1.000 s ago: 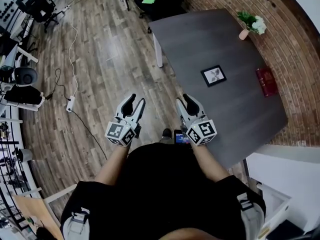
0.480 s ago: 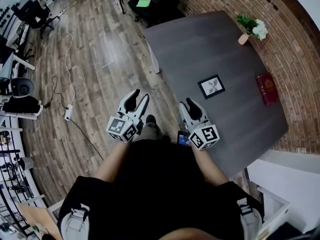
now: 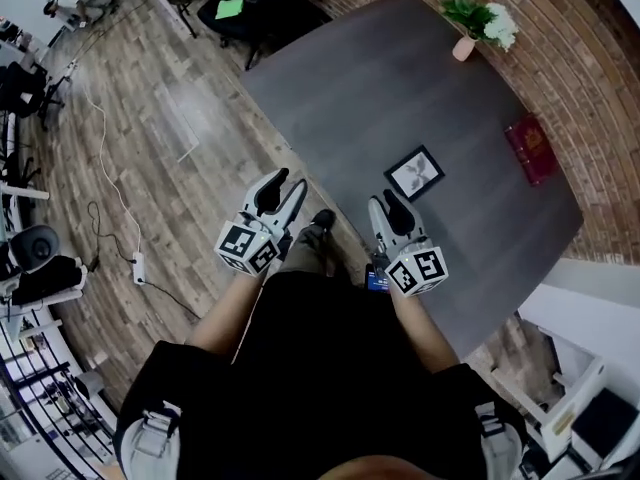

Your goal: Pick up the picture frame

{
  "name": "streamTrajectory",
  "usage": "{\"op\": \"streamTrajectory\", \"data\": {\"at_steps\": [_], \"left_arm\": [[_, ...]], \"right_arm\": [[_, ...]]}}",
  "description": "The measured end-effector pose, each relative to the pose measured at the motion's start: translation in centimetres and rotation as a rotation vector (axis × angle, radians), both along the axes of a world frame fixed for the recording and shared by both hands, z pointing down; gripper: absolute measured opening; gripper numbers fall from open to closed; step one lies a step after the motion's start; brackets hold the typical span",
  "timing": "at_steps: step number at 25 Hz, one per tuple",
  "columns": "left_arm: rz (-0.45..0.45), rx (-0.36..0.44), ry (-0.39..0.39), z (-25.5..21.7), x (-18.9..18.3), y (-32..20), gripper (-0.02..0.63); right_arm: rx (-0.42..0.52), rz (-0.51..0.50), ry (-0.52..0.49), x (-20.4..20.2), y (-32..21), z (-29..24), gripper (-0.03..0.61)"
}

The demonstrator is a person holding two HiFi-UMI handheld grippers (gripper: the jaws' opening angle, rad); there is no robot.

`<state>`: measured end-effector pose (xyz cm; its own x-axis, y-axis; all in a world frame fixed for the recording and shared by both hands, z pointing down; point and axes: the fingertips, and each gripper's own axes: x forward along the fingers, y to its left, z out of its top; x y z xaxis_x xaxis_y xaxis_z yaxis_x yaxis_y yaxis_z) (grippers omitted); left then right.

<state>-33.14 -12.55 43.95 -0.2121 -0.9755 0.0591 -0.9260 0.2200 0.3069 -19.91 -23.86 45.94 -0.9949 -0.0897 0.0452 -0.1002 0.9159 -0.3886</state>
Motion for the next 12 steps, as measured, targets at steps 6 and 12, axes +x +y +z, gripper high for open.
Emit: {"op": "streamTrajectory", "data": {"at_steps": [6,12], "left_arm": [[0.229,0.001,0.062,1.0,-5.0,-8.0,0.156],[0.541,-0.060,0.135,2.5,-3.9,-17.2,0.156]], "right_arm": [[0.008,0.177,0.049,-4.3,-4.8,0.3,0.137],[0.017,0.449,0.120,-2.3,-11.1,0.2,0.137]]}}
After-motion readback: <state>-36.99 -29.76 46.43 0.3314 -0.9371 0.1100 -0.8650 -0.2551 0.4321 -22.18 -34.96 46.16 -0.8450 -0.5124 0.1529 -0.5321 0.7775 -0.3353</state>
